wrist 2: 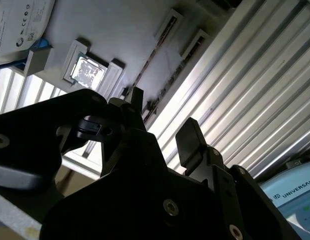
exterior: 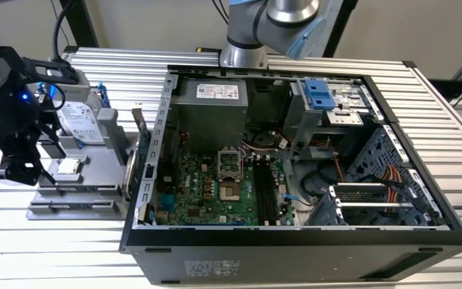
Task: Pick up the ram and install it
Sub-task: 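Pick up the ram and move it above insertion slot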
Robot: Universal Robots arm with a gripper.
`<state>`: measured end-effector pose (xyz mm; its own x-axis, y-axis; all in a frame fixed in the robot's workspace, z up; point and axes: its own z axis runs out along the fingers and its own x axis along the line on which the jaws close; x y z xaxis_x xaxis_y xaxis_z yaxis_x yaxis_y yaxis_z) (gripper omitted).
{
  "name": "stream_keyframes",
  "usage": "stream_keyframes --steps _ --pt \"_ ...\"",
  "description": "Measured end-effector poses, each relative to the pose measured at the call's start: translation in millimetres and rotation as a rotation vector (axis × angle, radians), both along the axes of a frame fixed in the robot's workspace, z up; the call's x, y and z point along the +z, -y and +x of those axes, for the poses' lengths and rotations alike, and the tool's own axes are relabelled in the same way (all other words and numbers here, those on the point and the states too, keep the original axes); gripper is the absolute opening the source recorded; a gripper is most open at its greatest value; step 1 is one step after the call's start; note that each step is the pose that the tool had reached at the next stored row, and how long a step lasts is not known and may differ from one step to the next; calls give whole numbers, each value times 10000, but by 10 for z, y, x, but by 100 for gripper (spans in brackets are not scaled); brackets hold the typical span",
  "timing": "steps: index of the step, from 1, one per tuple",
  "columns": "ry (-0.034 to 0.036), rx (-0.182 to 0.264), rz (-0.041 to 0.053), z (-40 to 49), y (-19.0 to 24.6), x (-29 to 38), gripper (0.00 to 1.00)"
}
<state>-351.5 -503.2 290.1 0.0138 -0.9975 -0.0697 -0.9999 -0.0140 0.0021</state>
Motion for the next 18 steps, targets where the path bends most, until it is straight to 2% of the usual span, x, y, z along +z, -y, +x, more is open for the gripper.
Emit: stream_keyframes --steps 18 --pt "-5 0 0 0 37 -165 100"
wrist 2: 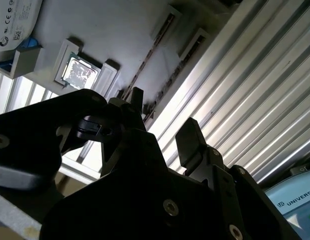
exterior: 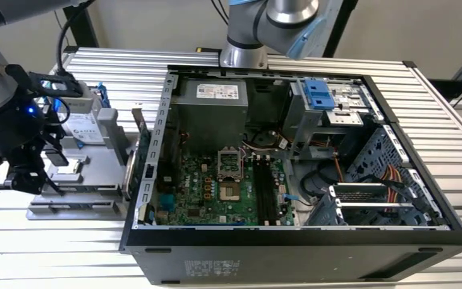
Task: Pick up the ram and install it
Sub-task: 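Pick up the ram and move it above insertion slot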
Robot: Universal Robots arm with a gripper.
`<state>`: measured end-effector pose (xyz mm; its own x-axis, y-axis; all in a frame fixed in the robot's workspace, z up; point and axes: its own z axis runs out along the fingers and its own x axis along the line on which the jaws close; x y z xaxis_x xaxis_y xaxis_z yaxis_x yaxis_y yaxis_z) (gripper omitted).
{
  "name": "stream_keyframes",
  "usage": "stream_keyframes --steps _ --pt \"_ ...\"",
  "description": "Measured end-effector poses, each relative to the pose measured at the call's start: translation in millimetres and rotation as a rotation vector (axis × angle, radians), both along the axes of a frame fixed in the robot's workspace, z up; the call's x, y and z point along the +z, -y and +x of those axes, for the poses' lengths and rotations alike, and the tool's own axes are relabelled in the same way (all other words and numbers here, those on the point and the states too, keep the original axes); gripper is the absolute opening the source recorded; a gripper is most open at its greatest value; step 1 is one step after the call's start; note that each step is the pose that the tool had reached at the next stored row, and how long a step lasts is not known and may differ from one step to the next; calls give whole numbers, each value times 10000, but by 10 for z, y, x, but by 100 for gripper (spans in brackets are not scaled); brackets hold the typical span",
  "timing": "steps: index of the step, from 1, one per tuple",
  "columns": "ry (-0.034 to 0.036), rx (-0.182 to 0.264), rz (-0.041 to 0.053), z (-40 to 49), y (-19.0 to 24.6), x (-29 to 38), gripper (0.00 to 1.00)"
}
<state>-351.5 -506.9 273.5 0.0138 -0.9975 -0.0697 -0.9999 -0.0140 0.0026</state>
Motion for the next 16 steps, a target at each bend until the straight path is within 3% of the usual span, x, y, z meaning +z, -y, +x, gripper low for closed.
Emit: stream_keyframes --steps 2,16 --pt "0 0 0 0 0 -56 100" --pt "-1 -1 0 0 2 -178 100"
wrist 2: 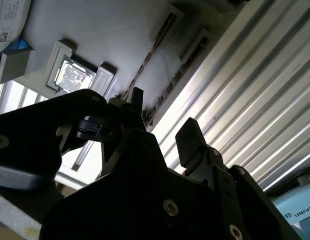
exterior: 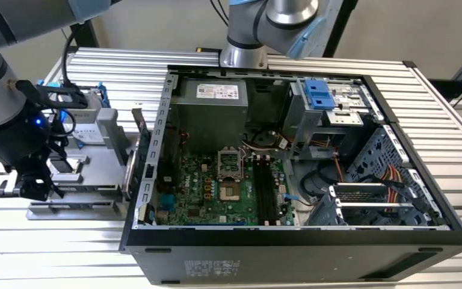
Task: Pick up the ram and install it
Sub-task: 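Pick up the ram and move it above insertion slot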
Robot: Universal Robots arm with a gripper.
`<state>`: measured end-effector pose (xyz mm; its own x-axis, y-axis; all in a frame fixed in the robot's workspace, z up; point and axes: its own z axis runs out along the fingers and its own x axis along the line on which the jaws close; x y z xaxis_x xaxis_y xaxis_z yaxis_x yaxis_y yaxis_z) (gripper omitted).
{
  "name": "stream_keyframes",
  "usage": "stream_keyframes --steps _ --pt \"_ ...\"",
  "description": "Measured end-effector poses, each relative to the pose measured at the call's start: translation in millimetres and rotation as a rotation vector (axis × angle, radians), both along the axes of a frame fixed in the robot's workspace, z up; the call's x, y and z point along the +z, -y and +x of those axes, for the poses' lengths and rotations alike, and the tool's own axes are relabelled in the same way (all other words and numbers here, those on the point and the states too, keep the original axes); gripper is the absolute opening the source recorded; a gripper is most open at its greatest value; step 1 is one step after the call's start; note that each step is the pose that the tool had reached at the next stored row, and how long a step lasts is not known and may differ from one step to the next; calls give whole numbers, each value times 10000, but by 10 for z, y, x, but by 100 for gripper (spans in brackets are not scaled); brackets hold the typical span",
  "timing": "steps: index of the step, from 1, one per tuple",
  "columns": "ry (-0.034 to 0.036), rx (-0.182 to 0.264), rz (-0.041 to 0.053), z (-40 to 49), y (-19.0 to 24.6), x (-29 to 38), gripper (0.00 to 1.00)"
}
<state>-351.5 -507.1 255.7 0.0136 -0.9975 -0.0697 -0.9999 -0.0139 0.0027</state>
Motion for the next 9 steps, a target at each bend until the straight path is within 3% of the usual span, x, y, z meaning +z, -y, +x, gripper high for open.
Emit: stream_keyframes --steps 9 --pt "-4 1 0 5 23 -58 100"
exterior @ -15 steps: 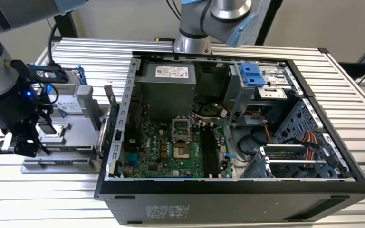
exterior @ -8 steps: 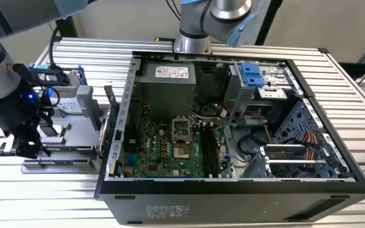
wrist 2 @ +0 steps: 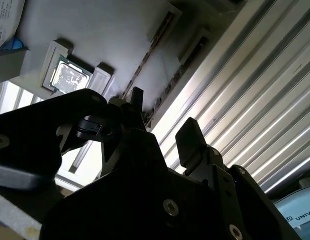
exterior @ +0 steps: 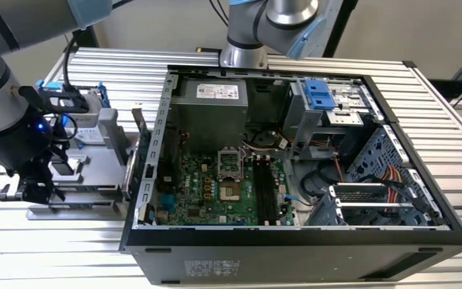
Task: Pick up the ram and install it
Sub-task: 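Pick up the ram and move it above insertion slot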
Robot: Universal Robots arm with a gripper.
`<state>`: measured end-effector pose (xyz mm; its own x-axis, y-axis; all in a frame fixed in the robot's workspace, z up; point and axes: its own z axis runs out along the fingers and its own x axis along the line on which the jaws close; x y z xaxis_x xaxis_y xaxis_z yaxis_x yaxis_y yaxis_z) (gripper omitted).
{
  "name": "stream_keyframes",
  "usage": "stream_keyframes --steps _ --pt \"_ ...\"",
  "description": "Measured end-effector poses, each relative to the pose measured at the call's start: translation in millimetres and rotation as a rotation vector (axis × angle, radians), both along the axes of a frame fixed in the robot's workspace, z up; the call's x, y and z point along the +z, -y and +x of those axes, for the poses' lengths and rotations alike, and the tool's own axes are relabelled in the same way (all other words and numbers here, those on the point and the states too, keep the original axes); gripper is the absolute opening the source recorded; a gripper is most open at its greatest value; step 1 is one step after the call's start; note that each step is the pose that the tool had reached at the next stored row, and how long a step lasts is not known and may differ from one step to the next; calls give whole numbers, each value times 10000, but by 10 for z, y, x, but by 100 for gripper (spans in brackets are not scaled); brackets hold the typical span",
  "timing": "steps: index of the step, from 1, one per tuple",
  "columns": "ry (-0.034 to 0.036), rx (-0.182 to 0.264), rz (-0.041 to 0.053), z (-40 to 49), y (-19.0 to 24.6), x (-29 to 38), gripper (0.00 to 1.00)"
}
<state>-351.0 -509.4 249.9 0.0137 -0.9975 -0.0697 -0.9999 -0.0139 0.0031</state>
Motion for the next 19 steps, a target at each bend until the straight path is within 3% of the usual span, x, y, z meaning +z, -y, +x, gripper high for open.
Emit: stream_keyframes --steps 6,19 --pt "-3 -1 1 4 27 -42 100" --pt "-4 0 1 4 33 -171 100"
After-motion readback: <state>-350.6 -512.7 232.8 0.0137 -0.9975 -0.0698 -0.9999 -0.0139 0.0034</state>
